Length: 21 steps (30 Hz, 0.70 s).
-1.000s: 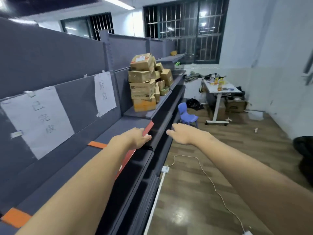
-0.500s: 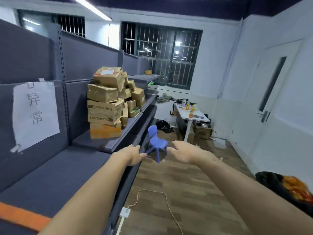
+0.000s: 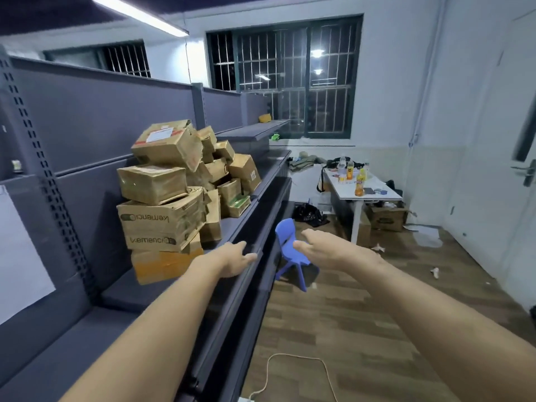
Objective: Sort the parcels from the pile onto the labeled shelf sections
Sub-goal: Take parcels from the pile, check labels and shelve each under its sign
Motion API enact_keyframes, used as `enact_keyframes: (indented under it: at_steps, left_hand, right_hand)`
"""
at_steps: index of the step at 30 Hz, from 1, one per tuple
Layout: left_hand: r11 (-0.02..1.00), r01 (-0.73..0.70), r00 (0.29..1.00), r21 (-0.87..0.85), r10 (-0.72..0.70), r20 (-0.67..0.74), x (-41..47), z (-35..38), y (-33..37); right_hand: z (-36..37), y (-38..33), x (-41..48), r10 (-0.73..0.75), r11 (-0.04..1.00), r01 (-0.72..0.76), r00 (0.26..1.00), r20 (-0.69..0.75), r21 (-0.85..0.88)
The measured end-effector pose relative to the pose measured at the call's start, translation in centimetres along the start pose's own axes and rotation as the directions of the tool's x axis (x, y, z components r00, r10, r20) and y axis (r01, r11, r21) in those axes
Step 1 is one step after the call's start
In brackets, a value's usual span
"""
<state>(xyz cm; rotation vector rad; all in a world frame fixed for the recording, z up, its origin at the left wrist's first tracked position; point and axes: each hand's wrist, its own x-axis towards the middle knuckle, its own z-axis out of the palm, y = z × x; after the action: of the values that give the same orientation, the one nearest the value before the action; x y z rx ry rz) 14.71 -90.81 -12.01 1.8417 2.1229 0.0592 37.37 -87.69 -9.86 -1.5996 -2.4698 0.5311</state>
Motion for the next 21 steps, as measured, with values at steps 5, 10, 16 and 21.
enact_keyframes:
  at_steps: [5,10,16,21]
  left_hand:
    - [0.999,0.052,0.992,-0.018,-0.053,-0.116,8.8,-4.7,2.2]
    - [0.990,0.140,0.966,-0.010,-0.138,-0.217,14.6,-9.9,2.4]
    - [0.959,0.278,0.907,-0.053,-0.280,-0.314,20.4,-15.1,-1.8]
    - [0.920,0.354,0.808,-0.166,-0.390,-0.441,24.6,-19.3,-8.0]
  right_hand:
    - [-3.5,4.9,10.4,-0.062,0.998,0.061,0.998,0.025,0.028]
    - [-7.2,5.8,19.2,-0.143,0.987,0.140,0.989,0.026,0.083]
    - [-5.6,4.2,28.8,-0.269,0.960,0.261,0.960,0.072,0.104]
    - [-4.0,1.3,38.1,-0.349,0.934,0.340,0.933,0.088,0.106]
